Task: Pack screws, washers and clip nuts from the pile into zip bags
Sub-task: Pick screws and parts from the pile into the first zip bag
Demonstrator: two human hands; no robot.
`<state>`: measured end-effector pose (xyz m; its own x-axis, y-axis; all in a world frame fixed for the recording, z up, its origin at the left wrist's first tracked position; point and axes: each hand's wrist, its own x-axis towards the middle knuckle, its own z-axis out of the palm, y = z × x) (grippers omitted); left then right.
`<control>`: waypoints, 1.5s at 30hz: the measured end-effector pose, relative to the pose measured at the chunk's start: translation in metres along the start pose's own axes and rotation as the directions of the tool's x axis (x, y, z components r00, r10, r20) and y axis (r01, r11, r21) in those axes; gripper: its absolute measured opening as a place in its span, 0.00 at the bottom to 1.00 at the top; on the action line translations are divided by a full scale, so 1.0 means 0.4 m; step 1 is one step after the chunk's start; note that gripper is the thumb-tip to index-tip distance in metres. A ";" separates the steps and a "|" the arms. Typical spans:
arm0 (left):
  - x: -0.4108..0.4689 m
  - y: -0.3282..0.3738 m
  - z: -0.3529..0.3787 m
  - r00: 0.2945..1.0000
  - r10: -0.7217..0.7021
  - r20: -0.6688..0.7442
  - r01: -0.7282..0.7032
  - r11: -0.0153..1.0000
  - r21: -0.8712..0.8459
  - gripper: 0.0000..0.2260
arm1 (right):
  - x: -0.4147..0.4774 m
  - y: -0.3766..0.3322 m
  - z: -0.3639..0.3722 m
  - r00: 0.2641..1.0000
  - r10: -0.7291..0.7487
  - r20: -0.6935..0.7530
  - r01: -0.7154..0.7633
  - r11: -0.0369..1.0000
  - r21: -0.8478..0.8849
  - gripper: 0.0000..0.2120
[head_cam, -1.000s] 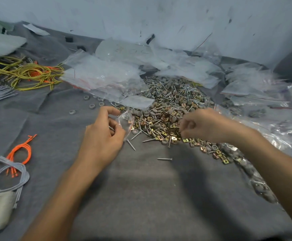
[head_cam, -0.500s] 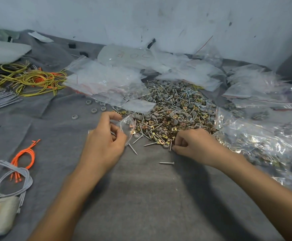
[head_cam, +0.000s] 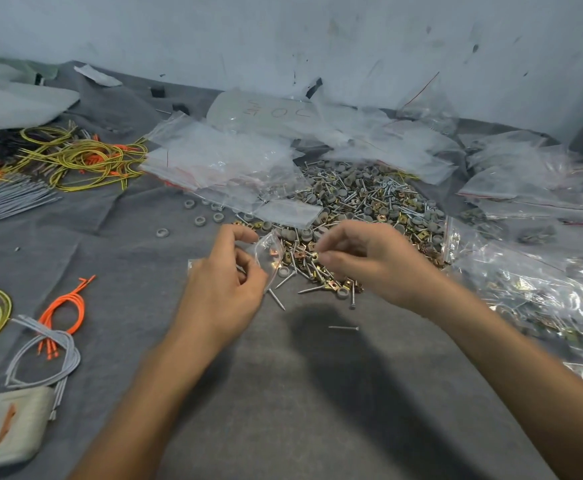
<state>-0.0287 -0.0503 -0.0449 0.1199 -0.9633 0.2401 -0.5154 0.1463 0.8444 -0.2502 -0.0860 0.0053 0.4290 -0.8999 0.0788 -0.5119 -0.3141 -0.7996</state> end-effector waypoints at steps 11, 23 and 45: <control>0.001 -0.002 -0.003 1.000 -0.020 -0.015 0.020 1.000 -0.017 0.18 | 0.126 -0.076 0.125 0.997 -0.055 0.046 0.066 0.956 -0.286 0.09; 0.003 -0.007 -0.005 1.000 -0.006 -0.004 0.006 1.000 -0.016 0.18 | 0.028 -0.013 -0.088 0.995 0.104 0.000 -0.089 0.858 -0.505 0.06; -0.002 0.012 -0.010 1.000 -0.026 0.012 0.026 1.000 -0.016 0.15 | -0.047 0.101 -0.061 0.989 0.145 -0.027 -0.145 0.926 -0.349 0.04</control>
<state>-0.0278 -0.0480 -0.0393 0.1232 -0.9693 0.2126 -0.4986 0.1248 0.8578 -0.2971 -0.0891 -0.0141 0.3302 -0.9436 -0.0222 -0.7962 -0.2658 -0.5436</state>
